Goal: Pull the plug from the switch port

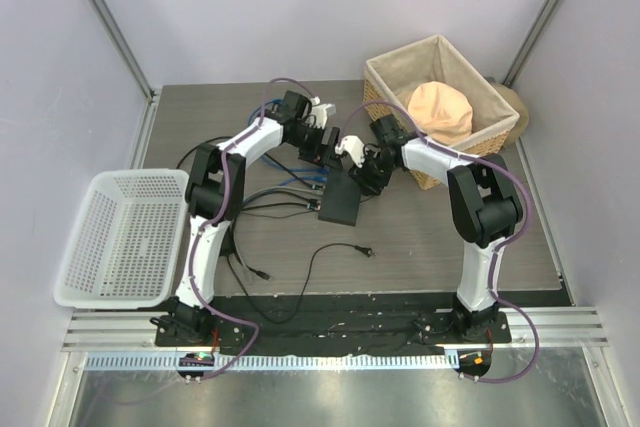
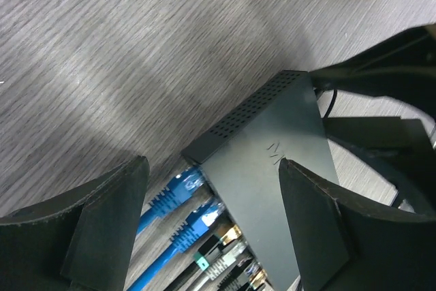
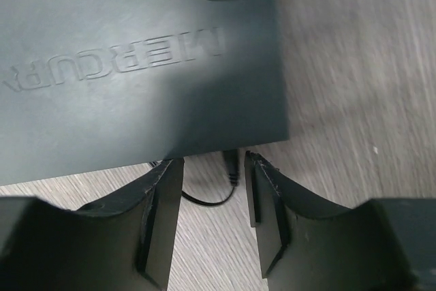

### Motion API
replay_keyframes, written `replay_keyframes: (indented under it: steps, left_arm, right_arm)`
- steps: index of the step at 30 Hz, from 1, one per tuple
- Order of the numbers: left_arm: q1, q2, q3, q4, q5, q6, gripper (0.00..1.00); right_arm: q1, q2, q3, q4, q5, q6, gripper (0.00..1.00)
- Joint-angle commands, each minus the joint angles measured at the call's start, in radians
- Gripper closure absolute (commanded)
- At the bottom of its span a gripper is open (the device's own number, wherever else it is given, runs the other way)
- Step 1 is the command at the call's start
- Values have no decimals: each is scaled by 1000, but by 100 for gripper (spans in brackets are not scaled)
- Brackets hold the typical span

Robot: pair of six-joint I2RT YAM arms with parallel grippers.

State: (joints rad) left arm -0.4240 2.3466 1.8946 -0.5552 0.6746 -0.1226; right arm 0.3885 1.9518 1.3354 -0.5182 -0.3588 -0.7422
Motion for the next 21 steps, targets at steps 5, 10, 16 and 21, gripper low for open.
replay_keyframes:
  steps: [5,10,16,21]
  left_arm:
    - [-7,2,-20,-18,-116,9,17]
    - [-7,-75,-6,-14,-393,-14,17]
    - [25,-168,0,1,-386,-64,36]
    - [28,-248,-136,93,-117,-149,100]
  right_arm:
    - [15,-7,10,33,46,-26,54]
    - [13,-22,-31,64,38,-17,53]
    - [7,-30,-39,75,15,-3,53]
    - [-2,-14,-24,75,-5,26,53]
